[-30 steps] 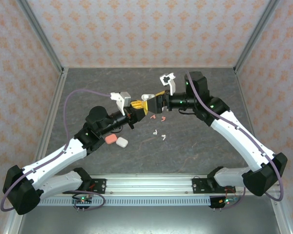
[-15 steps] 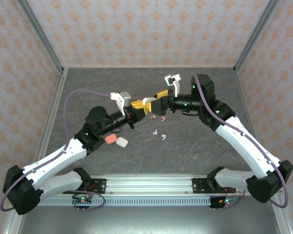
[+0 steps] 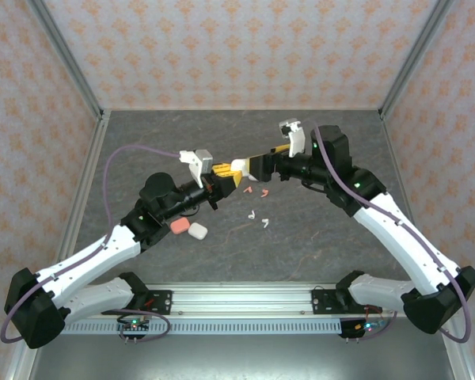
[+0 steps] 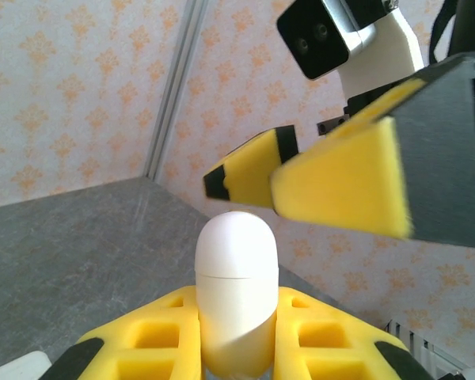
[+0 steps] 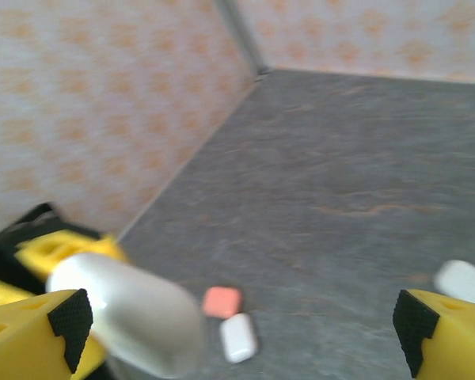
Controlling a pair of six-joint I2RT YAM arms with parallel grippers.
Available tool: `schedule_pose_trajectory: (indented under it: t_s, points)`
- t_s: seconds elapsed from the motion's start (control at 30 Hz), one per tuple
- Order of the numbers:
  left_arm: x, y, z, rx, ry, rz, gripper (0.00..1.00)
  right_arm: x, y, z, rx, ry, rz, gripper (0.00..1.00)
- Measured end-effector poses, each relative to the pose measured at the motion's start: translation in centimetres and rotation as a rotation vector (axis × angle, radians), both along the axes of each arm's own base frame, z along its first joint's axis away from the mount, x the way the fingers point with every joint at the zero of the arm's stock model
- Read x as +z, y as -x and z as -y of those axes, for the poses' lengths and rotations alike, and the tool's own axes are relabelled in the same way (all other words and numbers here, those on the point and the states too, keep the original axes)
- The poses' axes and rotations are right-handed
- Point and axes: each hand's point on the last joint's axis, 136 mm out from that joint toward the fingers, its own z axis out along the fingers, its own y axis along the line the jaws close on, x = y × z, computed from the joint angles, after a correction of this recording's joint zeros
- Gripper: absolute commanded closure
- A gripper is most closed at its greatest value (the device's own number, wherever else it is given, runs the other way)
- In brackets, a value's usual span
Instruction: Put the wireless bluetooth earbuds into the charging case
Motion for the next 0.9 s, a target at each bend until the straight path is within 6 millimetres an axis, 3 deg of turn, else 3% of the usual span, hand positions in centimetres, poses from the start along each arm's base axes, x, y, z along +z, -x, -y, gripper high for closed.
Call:
schedule_pose_trajectory:
  t_s: [0.17,0.3,0.53,0.9]
  points:
    - [-0.8,-0.5,-0.4,0.038,-0.02,-0.023,1.0,0.7,-0.9,2.8,-0.154,0.037,0.059,0.01]
    - [-2.3,-1.5,-0.7,0.083,-0.062,-0.074,1.0,0.2,-1.1,4.4,-0.233,0.075,0.068,0.01]
    - [-6.5,-5.8,-1.0,0.183,-0.162,-0.235,1.0,-3.8,-1.1,6.3,-0.309,0.178,0.003,0.01]
    - [-12.9,-12.9,-3.6,0.365,-0.253,-0.467,1.0,-9.9,1.3,8.4,-0.337,0.267,-0.125,0.01]
